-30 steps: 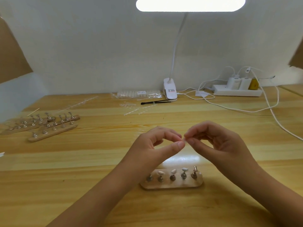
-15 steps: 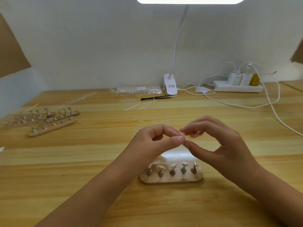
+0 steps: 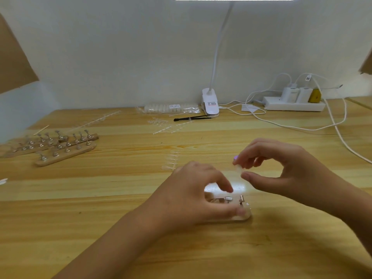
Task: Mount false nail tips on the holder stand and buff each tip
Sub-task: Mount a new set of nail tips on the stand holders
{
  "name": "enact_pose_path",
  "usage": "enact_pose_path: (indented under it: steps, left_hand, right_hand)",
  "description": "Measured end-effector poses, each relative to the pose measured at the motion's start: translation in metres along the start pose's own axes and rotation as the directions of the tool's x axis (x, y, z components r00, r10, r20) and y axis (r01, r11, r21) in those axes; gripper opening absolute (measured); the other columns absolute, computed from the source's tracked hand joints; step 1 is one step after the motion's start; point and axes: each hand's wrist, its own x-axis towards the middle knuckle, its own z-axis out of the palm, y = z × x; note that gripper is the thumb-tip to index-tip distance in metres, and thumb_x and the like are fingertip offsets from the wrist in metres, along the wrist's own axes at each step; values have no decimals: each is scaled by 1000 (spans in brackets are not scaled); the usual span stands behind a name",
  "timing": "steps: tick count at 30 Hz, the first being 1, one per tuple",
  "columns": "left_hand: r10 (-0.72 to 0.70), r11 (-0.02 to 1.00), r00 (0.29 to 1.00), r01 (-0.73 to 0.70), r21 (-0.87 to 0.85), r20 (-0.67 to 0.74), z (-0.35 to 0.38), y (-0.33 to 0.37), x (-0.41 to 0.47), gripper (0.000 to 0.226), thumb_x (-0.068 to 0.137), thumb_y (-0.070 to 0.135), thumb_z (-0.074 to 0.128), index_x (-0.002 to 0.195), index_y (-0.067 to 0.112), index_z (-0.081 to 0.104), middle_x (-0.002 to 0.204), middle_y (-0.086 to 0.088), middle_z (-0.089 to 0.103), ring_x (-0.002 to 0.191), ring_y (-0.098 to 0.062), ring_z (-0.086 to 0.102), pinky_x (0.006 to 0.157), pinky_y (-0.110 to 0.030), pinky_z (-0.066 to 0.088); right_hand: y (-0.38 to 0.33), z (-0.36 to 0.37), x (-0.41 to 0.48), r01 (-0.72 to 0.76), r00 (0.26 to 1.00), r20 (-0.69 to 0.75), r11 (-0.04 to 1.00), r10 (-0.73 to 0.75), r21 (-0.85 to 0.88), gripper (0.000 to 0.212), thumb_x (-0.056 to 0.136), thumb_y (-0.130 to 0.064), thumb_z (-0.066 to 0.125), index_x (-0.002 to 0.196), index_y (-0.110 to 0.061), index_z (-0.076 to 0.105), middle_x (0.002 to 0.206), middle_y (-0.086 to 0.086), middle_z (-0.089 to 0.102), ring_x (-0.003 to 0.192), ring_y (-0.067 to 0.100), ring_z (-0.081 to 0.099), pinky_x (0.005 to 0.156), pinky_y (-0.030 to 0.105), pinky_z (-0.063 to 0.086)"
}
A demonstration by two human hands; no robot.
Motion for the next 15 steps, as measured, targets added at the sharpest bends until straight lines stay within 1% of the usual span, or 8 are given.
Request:
enact_pose_path:
  steps: [2,3,7,9,12,15]
  left_hand:
    - [32,983,998,-41,181,53,3,1,0,52,71,77,53,107,41,64,110,26,59,114,8,38,106,-30,27]
    - [40,974,998,-51,222,56,4,1,0,49,74,75,54,108,41,63,110,25,59,114,6,39,107,-31,25]
    - [67,972,998,-66,227,3,6,1,0,42,77,70,62,106,40,63,107,22,61,108,5,42,106,-30,25]
    - [72,969,997,-69,239,-4,7,0,0,41,77,71,61,106,41,62,106,23,60,107,6,42,106,-29,24]
    - [69,971,998,-67,228,-2,8,-1,0,41,76,71,60,105,42,62,105,23,60,106,5,42,106,-29,24]
    - [71,973,997,-69,219,-2,7,-1,0,43,74,73,56,105,42,61,106,23,60,106,5,42,106,-29,24]
  right_hand:
    - [2,-2,-2,-27,996,83,1000,27,-2,18,80,-33,71,97,-32,68,94,-14,67,91,12,64,78,19,50]
    - [3,-1,-3,-36,991,127,999,36,3,17,81,-30,74,96,-33,67,93,-15,66,90,12,64,77,19,50]
    - [3,1,-7,-105,955,279,994,101,0,17,80,-26,75,94,-32,68,93,-14,65,90,12,62,77,17,48]
    - [3,1,-8,-130,944,306,992,126,-8,17,79,-24,75,92,-32,68,93,-13,64,90,11,62,76,15,47]
    - [2,0,-8,-156,934,324,988,151,-9,15,77,-28,75,89,-33,67,90,-13,64,89,11,61,75,15,46]
    - [2,1,-8,-157,930,333,987,152,-12,16,78,-27,75,90,-34,66,90,-13,64,88,11,61,75,14,45]
